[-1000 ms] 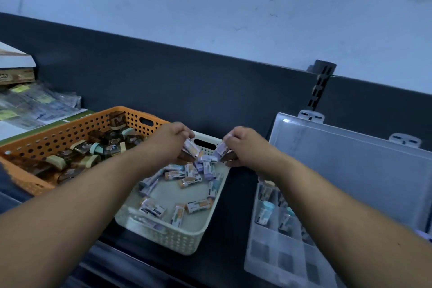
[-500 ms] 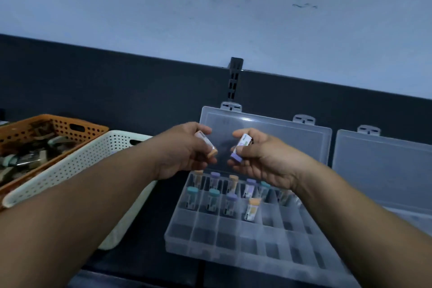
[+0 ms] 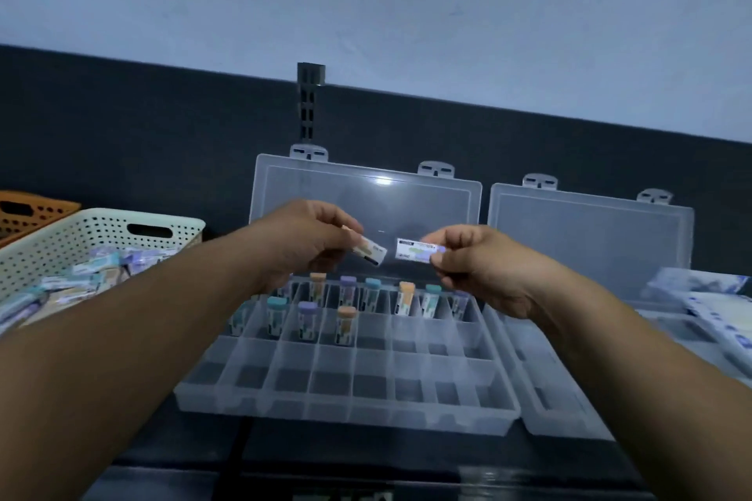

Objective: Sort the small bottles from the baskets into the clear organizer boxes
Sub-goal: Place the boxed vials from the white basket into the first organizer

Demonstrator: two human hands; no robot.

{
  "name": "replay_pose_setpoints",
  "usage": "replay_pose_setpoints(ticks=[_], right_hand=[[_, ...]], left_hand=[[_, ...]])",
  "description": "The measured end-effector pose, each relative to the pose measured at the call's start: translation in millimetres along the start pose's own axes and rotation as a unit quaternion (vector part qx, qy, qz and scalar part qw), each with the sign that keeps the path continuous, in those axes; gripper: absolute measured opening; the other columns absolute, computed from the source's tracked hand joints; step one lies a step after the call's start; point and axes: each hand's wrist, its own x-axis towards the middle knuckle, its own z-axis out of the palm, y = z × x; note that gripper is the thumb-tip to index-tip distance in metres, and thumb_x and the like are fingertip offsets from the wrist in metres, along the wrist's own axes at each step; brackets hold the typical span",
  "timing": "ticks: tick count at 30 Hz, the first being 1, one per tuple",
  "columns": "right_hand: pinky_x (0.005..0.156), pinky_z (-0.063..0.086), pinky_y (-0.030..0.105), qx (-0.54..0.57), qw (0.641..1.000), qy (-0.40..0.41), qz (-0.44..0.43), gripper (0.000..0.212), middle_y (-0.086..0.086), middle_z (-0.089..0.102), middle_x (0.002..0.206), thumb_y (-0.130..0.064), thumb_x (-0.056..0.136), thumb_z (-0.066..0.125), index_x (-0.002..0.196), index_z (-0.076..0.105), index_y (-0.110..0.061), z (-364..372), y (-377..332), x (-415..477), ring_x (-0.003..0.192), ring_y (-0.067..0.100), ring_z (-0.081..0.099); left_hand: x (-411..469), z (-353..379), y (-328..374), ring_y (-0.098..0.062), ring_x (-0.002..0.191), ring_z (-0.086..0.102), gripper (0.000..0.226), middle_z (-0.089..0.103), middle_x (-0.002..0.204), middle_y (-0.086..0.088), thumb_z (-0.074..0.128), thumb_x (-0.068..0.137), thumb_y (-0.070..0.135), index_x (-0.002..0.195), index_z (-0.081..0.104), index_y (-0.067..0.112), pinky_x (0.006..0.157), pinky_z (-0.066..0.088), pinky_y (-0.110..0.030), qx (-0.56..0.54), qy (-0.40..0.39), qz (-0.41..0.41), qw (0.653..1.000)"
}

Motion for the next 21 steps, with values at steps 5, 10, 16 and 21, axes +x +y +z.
replay_pose_setpoints(ticks=[5,10,16,21], right_hand=[[0.069,0.05,0.032,-0.141,0.989,0.047,-0.028,0.01,0.008,0.066,0.074,0.005,0.083,0.068,0.086,0.064,-0.004,-8,10,-3,0.071,0.019,0.059],[0.076,0.056,0.04,-0.278,0.958,0.041,-0.051,0.006,0.0,0.068,0.078,-0.008,0.085,0.07,0.083,0.068,-0.014,-1,19,4,0.074,0.015,0.06],[0.069,0.051,0.026,-0.373,0.924,0.012,-0.084,0.02,-0.009,0.065,0.075,-0.015,0.085,0.071,0.075,0.062,-0.029,9,31,14,0.071,0.008,0.06],[0.076,0.054,0.03,-0.392,0.916,-0.005,-0.085,0.017,-0.008,0.067,0.082,-0.016,0.085,0.071,0.079,0.063,-0.029,13,42,16,0.081,0.014,0.064]], left_hand=[[4,21,-2,-0.012,0.064,0.062,0.011,0.068,0.078,-0.004,0.073,0.079,0.005,0.084,0.066,0.012,0.058,0.048,-0.025,0.194,0.026,0.068,0.978],[11,33,-9,-0.009,0.081,0.062,0.011,0.068,0.088,0.003,0.069,0.084,0.01,0.085,0.066,0.021,0.07,0.048,-0.02,0.311,-0.005,0.091,0.946],[16,38,-21,-0.008,0.083,0.063,0.011,0.065,0.085,0.009,0.067,0.087,0.012,0.096,0.07,0.017,0.076,0.051,-0.022,0.348,-0.041,0.088,0.933],[18,41,-28,-0.01,0.085,0.066,0.013,0.07,0.092,0.005,0.067,0.087,0.014,0.098,0.071,0.018,0.082,0.056,-0.03,0.349,-0.074,0.077,0.931]])
